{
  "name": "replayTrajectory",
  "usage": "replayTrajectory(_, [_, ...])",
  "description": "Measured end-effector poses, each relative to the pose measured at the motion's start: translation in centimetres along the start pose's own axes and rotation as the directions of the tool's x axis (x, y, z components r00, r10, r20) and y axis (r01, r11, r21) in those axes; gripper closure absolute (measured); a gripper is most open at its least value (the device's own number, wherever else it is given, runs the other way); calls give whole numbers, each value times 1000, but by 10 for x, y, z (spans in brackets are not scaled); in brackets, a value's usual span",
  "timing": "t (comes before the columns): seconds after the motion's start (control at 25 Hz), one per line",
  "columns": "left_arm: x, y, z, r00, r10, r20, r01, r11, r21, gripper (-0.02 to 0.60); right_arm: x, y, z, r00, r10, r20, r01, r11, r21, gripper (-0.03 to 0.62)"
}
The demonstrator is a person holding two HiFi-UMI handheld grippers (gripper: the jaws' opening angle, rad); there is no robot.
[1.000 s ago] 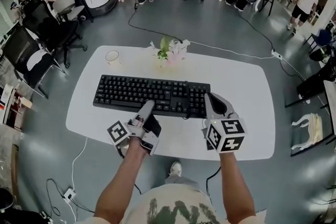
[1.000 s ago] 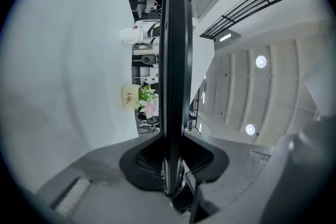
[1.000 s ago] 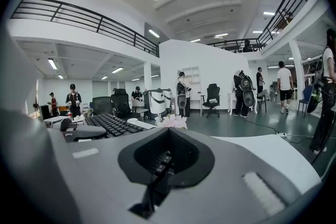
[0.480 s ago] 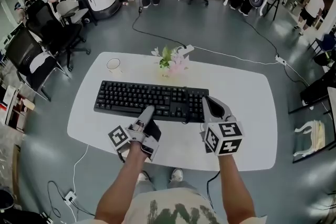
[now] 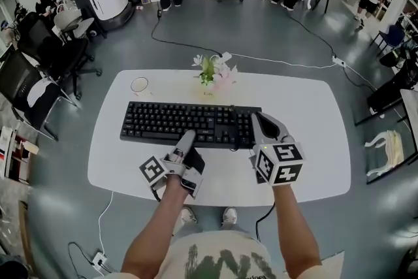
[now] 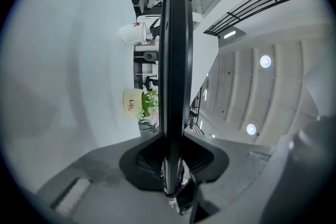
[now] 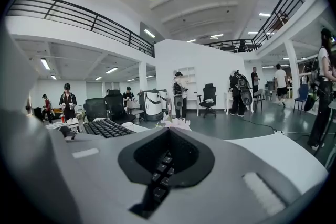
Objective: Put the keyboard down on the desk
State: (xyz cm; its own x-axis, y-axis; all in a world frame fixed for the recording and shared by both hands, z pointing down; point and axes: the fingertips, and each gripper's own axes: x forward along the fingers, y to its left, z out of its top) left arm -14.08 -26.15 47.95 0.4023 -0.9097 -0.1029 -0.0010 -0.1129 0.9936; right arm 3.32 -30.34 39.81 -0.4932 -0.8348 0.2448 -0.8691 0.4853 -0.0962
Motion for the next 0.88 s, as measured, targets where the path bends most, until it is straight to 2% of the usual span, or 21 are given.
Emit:
replayTrajectory(0.2, [4,5,8,1000,-2,-21,1,1000,-27,489,3,10,0,999,-29,-19,29,999,-20,594])
replayTrajectory(0.48, [11,31,-1,998,40,-39,-42,998,-55,489,0,2,-9,997,-70,-34,70,998,-3,595])
replayTrajectory(0.88, [22,75,-11,995,89,-44,-93,990,-106,489,8,-5,-35,992,-70,-102,74,997,28,595])
